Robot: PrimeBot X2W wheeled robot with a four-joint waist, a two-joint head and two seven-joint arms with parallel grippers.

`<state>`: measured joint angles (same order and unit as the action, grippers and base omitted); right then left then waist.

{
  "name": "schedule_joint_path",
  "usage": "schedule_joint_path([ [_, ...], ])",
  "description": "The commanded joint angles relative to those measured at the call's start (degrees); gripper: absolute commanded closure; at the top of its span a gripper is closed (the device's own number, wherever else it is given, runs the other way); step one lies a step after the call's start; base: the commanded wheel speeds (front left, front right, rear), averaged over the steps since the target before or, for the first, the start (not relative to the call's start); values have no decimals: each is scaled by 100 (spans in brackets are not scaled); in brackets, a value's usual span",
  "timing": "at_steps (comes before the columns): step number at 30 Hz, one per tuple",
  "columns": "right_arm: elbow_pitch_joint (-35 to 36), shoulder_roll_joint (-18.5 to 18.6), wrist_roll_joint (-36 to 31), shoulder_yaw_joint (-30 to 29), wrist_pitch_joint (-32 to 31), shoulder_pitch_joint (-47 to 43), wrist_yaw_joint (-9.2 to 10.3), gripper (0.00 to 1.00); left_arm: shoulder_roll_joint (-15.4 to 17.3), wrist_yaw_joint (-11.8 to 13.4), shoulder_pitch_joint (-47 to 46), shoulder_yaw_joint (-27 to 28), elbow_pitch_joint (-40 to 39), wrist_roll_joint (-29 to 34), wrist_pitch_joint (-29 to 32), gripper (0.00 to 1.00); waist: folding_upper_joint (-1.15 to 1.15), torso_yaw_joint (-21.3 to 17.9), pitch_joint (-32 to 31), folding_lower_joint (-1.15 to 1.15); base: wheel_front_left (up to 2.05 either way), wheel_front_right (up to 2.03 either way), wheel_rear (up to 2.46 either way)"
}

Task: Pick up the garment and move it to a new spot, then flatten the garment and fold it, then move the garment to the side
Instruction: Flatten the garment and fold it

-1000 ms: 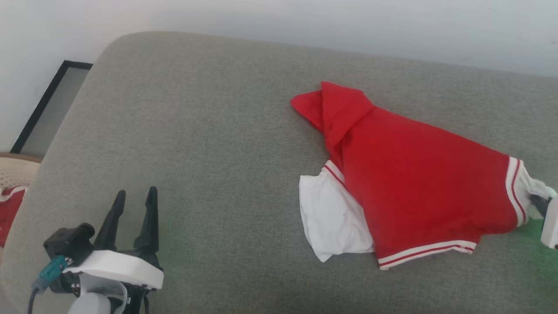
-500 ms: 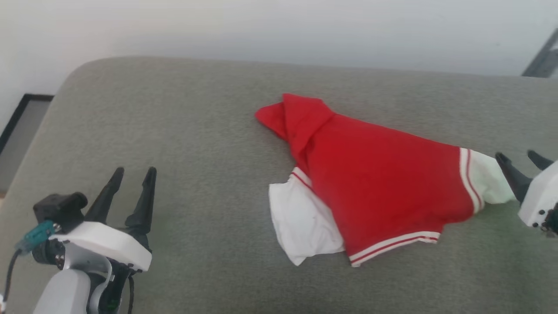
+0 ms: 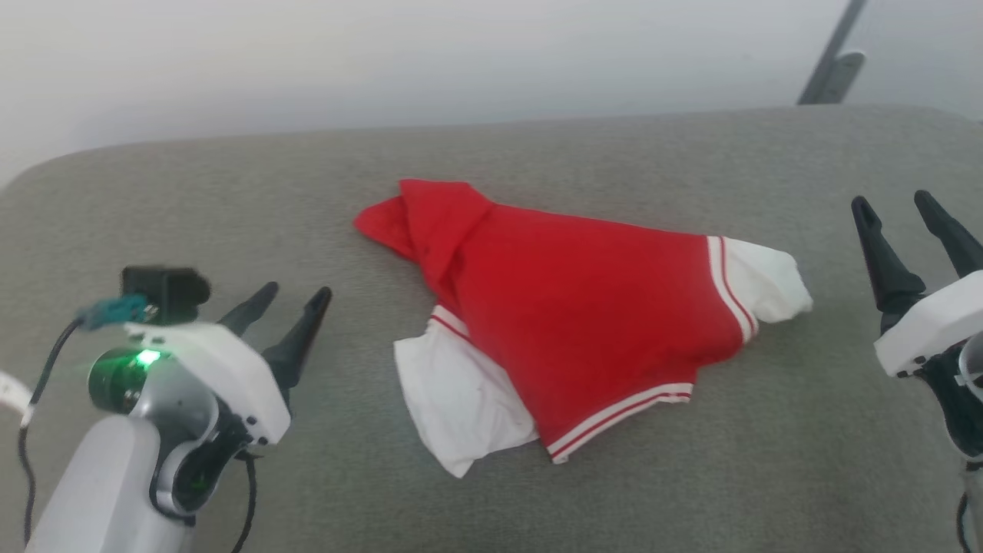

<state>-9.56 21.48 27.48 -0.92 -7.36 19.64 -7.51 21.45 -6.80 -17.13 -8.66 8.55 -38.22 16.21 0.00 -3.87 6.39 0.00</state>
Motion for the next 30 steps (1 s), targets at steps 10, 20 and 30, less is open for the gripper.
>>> schedule_joint_path([
  [10,327,-462,-218,-145,81,-123,4,0,44,418,-901,-731,107,-183,2336,0,0,-579,267,0,0,0,0],
  [20,329,-536,-144,-148,129,19,4,0,13,725,-1547,-1340,507,-12,3731,0,0,-791,474,0,0,0,0],
  [30,358,-575,-62,-176,153,65,4,0,47,987,-1674,-1691,1131,328,4142,0,0,-849,743,0,0,0,0],
])
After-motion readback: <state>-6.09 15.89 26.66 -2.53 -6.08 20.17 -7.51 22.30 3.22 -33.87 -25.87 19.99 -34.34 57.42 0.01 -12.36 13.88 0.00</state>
